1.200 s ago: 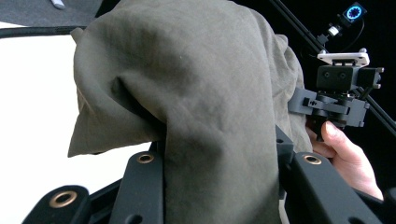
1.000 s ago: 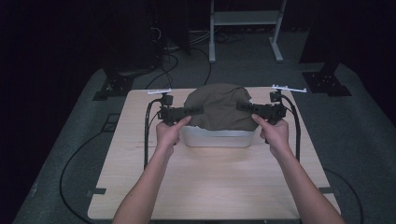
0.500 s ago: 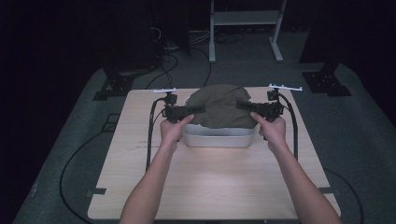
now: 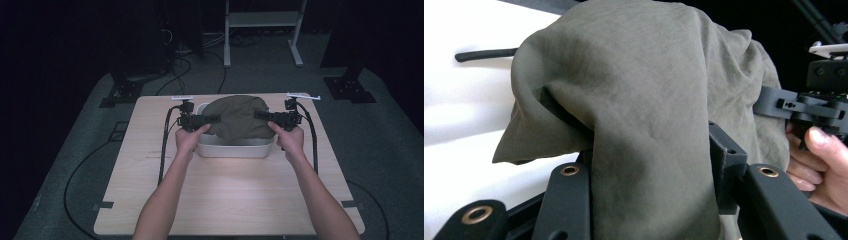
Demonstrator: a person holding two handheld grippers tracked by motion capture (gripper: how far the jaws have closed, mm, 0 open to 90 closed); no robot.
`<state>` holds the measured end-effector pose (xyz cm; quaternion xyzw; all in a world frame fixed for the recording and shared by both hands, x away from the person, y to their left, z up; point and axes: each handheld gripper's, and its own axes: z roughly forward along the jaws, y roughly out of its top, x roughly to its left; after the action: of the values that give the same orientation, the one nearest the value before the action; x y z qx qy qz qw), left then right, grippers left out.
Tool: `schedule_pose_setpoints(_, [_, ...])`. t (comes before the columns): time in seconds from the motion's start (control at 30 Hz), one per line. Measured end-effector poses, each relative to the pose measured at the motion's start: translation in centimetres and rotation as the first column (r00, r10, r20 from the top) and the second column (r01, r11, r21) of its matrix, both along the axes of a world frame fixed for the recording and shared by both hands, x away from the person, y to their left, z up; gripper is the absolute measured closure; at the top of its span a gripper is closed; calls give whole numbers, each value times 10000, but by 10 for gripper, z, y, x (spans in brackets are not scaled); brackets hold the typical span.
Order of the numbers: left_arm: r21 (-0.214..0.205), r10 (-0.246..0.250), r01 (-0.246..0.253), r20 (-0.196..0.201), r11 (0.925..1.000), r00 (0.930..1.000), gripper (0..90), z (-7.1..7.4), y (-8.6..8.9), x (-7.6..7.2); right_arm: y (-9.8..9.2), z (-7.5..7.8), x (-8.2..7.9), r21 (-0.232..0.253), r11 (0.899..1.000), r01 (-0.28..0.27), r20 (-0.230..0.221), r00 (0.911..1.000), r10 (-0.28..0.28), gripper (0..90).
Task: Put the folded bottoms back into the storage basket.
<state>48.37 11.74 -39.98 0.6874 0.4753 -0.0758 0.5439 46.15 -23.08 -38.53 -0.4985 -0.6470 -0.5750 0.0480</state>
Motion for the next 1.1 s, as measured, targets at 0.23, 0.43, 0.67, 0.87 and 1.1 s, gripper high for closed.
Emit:
schedule_pose_setpoints(0.23, [235,61,-54,-312,9997,9995,575,-12,-2,4,1,-8,5,-244,9997,16,-207,9998,-21,743])
schedule_pose_setpoints(0.43, [484,195,-169,-538,9987,9984,577,-19,-2,6,5,-15,9,-482,9988,30,-406,9992,-49,743])
schedule_pose_setpoints(0.67, [763,250,-198,-667,9969,9975,578,-24,-4,7,7,-21,13,-710,9974,93,-594,9981,-135,743])
schedule_pose_setpoints(0.87, [1011,318,-244,-725,9946,9969,579,-27,-8,9,7,-26,17,-937,9955,149,-858,9961,-230,742])
schedule_pose_setpoints(1.1, [1554,369,-254,-715,9875,9968,581,-26,-11,10,8,-30,20,-1095,9938,174,-1003,9946,-285,742])
